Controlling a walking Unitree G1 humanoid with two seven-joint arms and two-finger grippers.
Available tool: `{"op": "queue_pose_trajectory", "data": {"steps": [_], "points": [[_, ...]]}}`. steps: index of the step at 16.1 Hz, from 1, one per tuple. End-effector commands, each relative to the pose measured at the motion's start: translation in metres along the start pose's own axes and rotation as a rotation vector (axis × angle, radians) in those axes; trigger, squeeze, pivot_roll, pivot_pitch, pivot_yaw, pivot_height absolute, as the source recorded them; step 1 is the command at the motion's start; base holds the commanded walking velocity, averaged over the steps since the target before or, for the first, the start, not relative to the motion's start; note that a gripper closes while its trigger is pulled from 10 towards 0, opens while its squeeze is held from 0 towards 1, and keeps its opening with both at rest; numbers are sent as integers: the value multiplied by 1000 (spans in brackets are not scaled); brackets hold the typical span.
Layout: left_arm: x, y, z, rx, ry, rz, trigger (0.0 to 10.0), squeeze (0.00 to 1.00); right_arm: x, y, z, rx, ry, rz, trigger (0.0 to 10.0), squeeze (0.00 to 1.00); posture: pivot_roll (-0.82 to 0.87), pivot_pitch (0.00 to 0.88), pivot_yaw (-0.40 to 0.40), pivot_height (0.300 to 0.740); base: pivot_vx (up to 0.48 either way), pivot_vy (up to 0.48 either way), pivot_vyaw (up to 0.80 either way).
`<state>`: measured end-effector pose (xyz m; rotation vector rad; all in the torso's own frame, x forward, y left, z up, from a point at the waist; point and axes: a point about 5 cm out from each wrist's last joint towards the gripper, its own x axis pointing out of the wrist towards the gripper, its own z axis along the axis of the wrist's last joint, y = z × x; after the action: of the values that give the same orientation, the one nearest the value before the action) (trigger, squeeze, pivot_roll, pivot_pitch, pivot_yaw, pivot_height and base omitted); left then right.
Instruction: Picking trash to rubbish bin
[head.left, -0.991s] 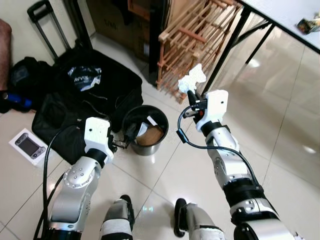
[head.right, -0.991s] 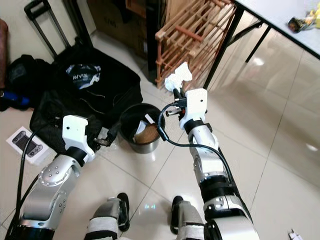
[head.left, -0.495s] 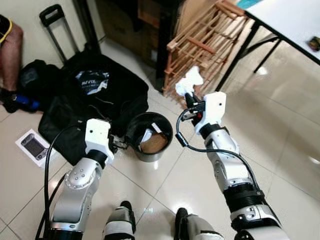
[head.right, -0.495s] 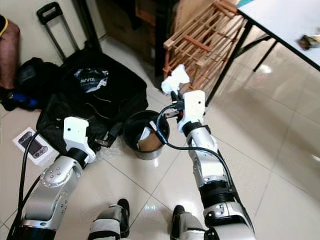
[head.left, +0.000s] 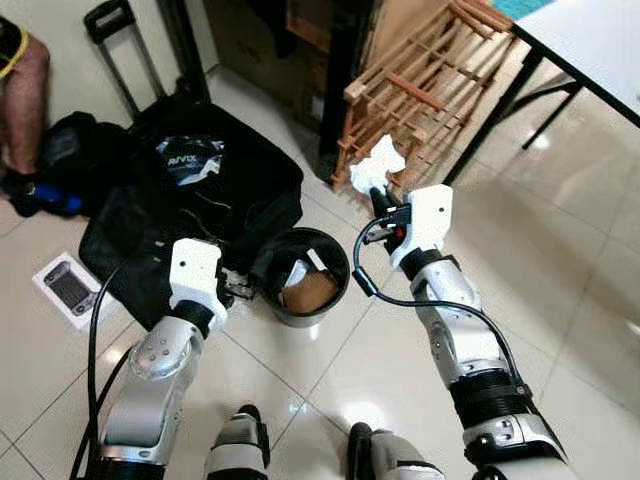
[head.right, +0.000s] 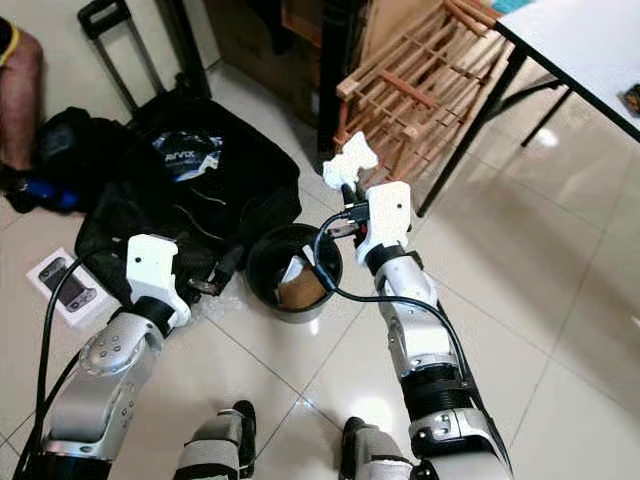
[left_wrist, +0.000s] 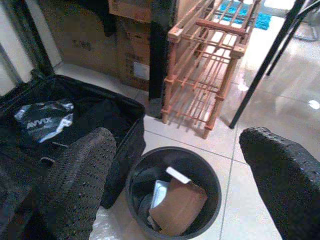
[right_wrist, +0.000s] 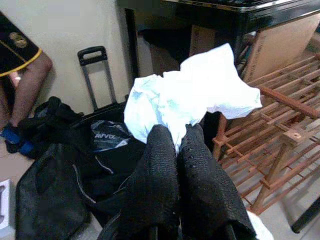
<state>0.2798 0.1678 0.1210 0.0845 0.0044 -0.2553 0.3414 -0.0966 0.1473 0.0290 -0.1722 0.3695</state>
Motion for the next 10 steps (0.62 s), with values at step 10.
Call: {"op": "queue_pose_trajectory", "data": {"steps": [10], "points": [[-2, -2, -11, 0, 44, 5, 10000, 0, -5, -1, -4, 0, 24, 4, 10000, 0, 158, 260, -53, 740, 405, 0, 0]]}}
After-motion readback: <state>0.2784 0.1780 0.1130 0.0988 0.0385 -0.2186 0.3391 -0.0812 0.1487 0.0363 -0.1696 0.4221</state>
